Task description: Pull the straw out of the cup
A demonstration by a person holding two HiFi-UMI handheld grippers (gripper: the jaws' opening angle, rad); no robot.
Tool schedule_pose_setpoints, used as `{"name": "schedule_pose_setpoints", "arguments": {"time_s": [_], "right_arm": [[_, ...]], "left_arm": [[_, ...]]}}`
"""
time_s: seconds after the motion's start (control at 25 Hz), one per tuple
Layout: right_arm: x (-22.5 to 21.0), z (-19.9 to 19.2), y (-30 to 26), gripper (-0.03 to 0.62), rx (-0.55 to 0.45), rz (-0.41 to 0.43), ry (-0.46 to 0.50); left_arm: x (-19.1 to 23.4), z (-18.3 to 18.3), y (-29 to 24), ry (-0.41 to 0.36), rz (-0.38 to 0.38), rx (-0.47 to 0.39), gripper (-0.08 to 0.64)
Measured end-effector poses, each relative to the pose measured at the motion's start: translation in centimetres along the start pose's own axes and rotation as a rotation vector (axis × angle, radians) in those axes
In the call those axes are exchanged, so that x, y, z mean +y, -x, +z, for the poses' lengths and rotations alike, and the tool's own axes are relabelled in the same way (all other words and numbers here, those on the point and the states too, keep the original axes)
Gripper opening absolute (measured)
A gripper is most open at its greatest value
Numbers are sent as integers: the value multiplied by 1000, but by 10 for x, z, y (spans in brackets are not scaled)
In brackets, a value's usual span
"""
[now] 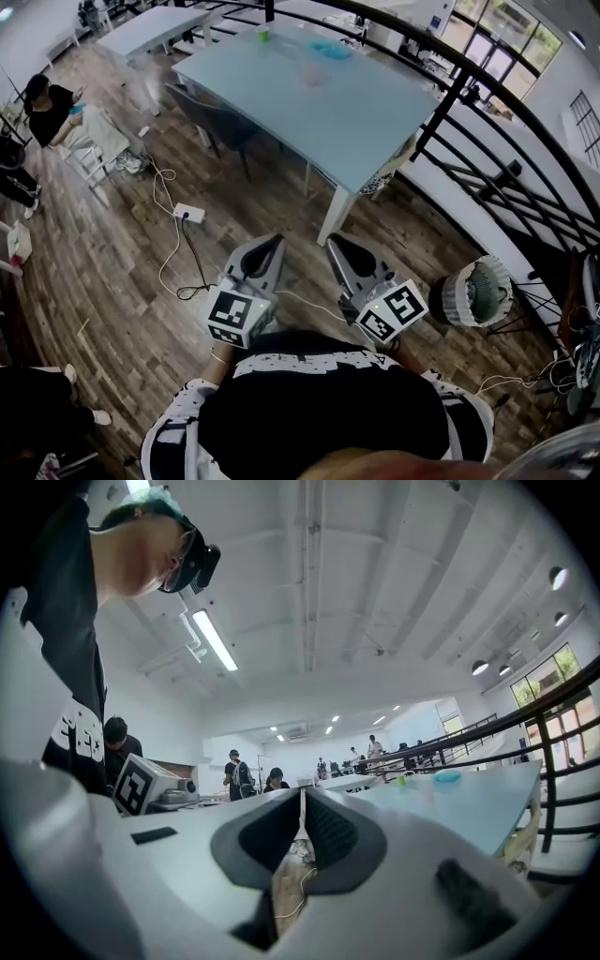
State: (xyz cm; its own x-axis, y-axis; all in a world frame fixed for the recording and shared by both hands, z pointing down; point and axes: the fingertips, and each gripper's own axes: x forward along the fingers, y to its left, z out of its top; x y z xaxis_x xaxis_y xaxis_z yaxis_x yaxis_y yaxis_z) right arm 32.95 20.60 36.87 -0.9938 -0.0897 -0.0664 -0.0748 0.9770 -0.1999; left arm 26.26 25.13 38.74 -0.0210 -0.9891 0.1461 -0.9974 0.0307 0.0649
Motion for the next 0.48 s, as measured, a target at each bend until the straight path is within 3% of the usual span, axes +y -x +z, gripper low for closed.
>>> {"name": "schedule_pose_setpoints", "arguments": {"time_s": [0.48], "right_arm": [[9,-6,-60,31,23,8,11]], "left_arm": [[58,2,3,-2,8,-7,15]]}}
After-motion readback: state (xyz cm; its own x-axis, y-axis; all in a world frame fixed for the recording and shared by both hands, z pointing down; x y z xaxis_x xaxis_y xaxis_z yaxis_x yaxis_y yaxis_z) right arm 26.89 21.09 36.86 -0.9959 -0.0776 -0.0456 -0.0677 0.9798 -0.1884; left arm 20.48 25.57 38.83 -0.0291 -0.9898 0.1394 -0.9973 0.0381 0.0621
